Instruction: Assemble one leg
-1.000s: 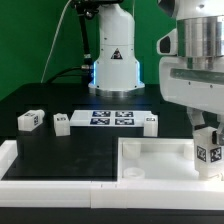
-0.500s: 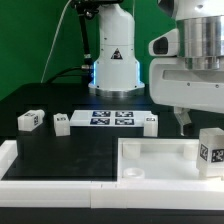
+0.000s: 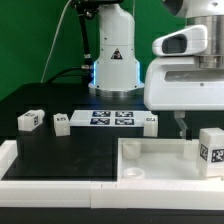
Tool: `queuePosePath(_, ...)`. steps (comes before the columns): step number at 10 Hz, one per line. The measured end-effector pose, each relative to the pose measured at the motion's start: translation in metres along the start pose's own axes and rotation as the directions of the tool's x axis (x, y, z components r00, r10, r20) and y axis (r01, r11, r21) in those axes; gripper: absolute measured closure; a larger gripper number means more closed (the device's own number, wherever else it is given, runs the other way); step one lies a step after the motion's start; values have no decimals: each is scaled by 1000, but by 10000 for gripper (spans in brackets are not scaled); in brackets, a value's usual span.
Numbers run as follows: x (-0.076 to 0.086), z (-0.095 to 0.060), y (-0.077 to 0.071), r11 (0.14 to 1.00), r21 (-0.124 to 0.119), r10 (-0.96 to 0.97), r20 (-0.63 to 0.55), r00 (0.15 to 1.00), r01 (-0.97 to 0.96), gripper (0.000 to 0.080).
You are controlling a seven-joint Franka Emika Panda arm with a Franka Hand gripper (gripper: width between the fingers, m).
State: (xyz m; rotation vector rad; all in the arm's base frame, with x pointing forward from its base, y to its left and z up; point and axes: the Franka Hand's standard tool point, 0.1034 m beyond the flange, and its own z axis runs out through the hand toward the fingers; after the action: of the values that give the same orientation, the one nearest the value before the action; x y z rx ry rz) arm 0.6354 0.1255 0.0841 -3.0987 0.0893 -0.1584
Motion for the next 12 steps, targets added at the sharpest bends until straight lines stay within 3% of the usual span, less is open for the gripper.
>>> queuePosePath(2,0,1,2,977,-6,-214,3,977,214,151)
queuePosePath(5,0,1,2,974,-7,-225,3,974,225,177)
queuePosePath(6,0,1,3,974,-7,-225,3,974,225,362)
queuePosePath(7,0,1,3,978,-6,-209,3,978,209,362)
queuePosePath(8,0,1,3,981,-7,-191,3,981,191,510)
queuePosePath(9,0,1,3,982,-7,-190,3,982,190,509)
queuePosePath(10,0,1,4,1000,5,-11,-7,1000,11,509)
queuePosePath(12,-1,2,6,928,16,373,-20,928,-372,509)
